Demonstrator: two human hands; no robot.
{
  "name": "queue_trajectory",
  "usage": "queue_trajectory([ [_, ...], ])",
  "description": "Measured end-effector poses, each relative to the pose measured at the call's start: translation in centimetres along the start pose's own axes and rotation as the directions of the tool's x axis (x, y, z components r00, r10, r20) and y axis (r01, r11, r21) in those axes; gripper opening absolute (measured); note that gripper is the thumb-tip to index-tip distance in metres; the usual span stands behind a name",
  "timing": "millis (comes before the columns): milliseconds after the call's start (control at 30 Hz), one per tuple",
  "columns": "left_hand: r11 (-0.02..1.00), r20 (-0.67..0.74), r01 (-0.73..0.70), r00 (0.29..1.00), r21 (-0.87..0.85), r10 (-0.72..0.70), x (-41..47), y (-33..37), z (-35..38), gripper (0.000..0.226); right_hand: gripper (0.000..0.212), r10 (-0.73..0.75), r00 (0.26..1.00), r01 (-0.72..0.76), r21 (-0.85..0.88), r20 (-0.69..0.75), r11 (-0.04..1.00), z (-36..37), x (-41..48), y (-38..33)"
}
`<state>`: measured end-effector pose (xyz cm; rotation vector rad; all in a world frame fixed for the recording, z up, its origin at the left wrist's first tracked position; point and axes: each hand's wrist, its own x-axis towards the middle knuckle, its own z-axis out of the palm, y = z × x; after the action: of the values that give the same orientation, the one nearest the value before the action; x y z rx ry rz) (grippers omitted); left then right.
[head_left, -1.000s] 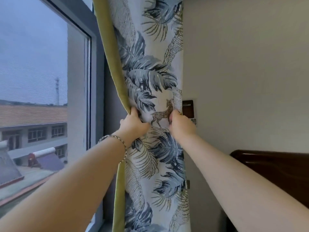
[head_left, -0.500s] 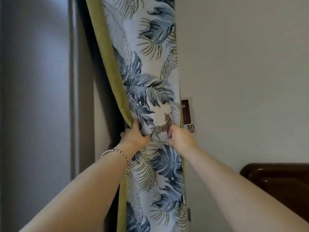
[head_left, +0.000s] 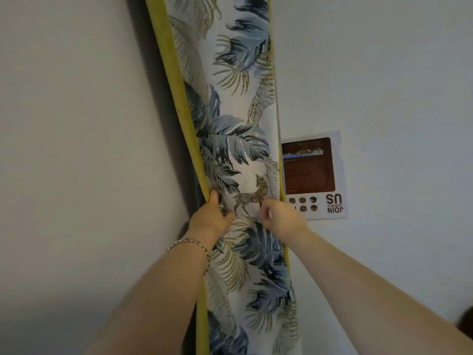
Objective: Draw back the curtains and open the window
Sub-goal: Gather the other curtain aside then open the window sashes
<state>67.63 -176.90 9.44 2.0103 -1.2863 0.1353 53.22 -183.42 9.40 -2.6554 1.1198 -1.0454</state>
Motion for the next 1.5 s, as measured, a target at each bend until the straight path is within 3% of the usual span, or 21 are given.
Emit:
queue_trajectory([
  [167,0.998,0.054,0.058,0.997,0.001,-0.058,-2.4,-1.0,-1.1,0.071,0.041,-0.047,0.997,0.042,0.074,0.066,0.996,0.0,-2.1,-0.3],
  [300,0.982,0.131,0.166,0.975,0.092,-0.178,-8.1,-0.1,-3.8,0.073,0.04,-0.005,0.996,-0.002,0.081,0.091,0.997,-2.5,-6.7,-2.6],
  [367,0.961,0.047,0.163,0.983,0.225,-0.178,-11.3,0.8,-5.3,0.069,0.031,0.04,0.999,-0.044,0.179,0.03,0.983,-3.7,-9.0,-3.8],
  [433,0.966,-0.154,0.054,0.988,0.253,-0.015,-15.0,1.3,-7.8,0.059,0.02,0.106,0.988,-0.066,0.317,-0.11,0.946,-5.3,-12.2,-6.2],
  [533,0.97,-0.424,-0.103,0.885,0.221,0.191,-18.6,1.8,-11.0,0.053,0.023,0.105,0.952,0.013,0.379,-0.289,0.925,-7.4,-15.3,-9.1],
  [633,0.922,-0.622,-0.232,0.684,0.31,0.381,-22.5,2.3,-16.4,0.062,0.043,0.041,0.939,0.081,0.335,-0.342,0.939,-10.1,-18.9,-13.4],
  [700,0.86,-0.675,-0.236,0.539,0.453,0.504,-24.0,2.4,-20.0,0.063,0.055,0.044,0.936,0.109,0.408,-0.349,0.907,-11.8,-20.7,-16.1],
  [733,0.829,-0.666,-0.224,0.506,0.512,0.548,-24.6,2.6,-21.8,0.061,0.062,0.054,0.939,0.118,0.466,-0.34,0.877,-12.5,-21.5,-17.2],
  [800,0.792,-0.591,-0.256,0.549,0.555,0.591,-25.6,3.5,-24.8,0.056,0.073,0.058,0.943,0.128,0.52,-0.327,0.845,-13.3,-22.9,-18.8],
  [867,0.804,-0.499,-0.335,0.649,0.491,0.575,-26.1,4.5,-27.2,0.056,0.07,0.032,0.944,0.155,0.525,-0.329,0.837,-13.4,-24.2,-20.0],
  [967,0.901,-0.35,-0.349,0.836,0.258,0.423,-26.0,6.5,-28.8,0.076,0.057,-0.046,0.92,0.237,0.46,-0.389,0.856,-13.0,-25.3,-21.1],
  [1033,0.937,-0.275,-0.291,0.901,0.191,0.336,-25.7,7.4,-28.6,0.093,0.047,-0.115,0.905,0.278,0.366,-0.409,0.888,-12.8,-25.3,-21.5],
  [1167,0.949,-0.236,-0.251,0.927,0.191,0.292,-24.0,9.0,-27.0,0.111,0.032,-0.205,0.926,0.293,0.26,-0.318,0.92,-13.2,-24.2,-20.6],
  [1333,0.93,-0.271,-0.251,0.907,0.268,0.323,-18.9,10.5,-23.1,0.086,0.032,-0.129,0.948,0.207,0.256,-0.292,0.944,-12.8,-19.9,-16.4],
  [1500,0.931,-0.354,-0.252,0.873,0.263,0.336,-13.1,12.1,-18.7,0.088,0.03,-0.065,0.966,0.111,0.177,-0.249,0.978,-11.4,-14.2,-11.5],
])
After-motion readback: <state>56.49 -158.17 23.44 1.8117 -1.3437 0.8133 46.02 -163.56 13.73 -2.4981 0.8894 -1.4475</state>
